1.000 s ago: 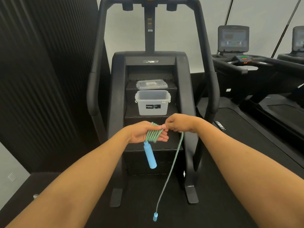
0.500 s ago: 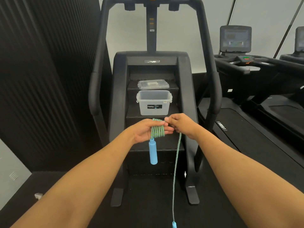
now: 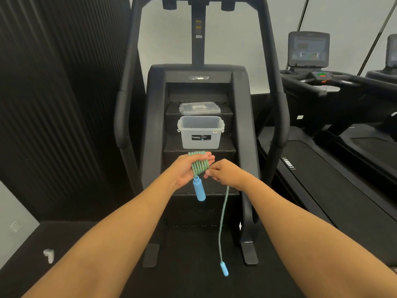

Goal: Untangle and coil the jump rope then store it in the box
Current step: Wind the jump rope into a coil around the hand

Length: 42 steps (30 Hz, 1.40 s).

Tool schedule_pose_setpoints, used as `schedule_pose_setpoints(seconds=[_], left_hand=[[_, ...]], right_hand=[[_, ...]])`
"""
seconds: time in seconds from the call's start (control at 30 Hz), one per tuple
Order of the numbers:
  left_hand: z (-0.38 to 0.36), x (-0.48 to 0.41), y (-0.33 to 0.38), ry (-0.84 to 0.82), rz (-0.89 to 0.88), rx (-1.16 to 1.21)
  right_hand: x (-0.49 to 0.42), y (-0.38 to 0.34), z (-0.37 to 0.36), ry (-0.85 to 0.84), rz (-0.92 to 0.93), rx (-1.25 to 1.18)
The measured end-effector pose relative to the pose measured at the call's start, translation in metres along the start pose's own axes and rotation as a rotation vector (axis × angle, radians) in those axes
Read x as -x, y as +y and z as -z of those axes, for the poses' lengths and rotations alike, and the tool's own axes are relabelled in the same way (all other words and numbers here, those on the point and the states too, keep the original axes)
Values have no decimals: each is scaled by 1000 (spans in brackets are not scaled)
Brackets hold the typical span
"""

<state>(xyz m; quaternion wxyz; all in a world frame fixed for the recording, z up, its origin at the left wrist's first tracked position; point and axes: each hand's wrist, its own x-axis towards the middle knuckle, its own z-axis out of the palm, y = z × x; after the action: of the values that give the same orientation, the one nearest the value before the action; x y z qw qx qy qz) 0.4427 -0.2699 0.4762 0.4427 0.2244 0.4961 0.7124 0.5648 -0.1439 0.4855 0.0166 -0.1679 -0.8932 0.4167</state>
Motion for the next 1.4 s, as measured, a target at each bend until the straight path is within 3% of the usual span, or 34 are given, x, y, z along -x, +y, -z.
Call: schedule_pose_setpoints(seconds=[0.13, 0.43, 0.57, 0.73, 0.9, 1.07, 1.23, 1.4], left_hand=[[5, -1, 8, -49, 72, -332], [0, -1, 23, -196, 208, -658], [-2, 6, 24, -298, 263, -433], [-9, 4, 13, -223, 136, -19], [-14, 1, 4, -140, 68, 222], [-5, -4, -1, -92, 53, 359], [0, 0, 4, -65, 142, -145], [-4, 5, 12, -152, 227, -386]], right_hand=[[3, -9, 12, -122, -17, 235], [8, -27, 40, -187, 5, 374], [9, -17, 55, -105, 11, 213], [7, -1, 39, 155, 38, -232], [1, 4, 5, 283, -49, -120], [0, -1, -9, 69, -23, 172], [6, -13, 3, -98, -43, 402], [9, -35, 20, -235, -2, 415]])
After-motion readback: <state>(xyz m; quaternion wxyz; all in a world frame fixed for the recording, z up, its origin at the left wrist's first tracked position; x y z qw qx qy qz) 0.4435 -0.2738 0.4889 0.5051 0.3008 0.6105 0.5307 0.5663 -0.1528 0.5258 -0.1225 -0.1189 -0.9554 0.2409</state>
